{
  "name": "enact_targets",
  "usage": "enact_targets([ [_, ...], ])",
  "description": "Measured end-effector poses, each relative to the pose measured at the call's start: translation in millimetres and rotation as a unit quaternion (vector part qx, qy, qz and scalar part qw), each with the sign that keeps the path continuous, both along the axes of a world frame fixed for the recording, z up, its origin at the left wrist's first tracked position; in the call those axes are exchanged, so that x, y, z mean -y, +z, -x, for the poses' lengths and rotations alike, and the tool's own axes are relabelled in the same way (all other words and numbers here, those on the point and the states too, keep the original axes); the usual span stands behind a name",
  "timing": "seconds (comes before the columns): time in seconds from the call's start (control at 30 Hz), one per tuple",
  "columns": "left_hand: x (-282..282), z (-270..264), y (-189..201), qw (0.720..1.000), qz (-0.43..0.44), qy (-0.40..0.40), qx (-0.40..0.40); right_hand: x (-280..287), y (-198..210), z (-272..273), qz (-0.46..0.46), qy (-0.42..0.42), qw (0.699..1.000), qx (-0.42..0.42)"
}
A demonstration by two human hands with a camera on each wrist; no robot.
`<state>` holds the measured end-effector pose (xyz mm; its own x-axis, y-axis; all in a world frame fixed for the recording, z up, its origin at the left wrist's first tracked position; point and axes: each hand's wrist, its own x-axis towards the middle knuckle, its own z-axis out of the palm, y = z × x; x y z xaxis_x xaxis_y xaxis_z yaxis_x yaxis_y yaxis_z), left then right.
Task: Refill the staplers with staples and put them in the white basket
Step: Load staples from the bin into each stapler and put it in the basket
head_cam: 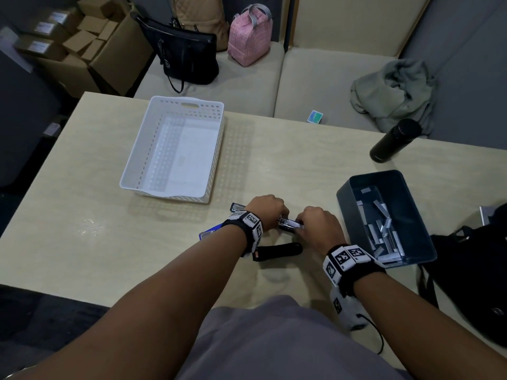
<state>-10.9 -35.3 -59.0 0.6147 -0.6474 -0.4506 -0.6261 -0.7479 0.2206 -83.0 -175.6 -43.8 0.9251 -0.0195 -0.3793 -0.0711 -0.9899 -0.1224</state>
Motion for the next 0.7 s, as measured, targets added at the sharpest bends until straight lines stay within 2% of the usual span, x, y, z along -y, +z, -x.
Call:
enact_targets([
  [0.3, -1, 0, 1, 1.0, 0.003, -0.003, -0.003, 0, -3, -3, 0.017, 0.025, 0.999, -0.016],
  [0.47, -1, 2, 3, 1.0, 0.002, -0.004, -0.004, 7, 1, -6, -0.012, 0.007, 0.998, -0.056],
  [0.7, -2, 2, 2, 1.0, 0.006, -0.005, 0.001, 13, 10, -11, -0.005, 0.043, 0.994, -0.097],
])
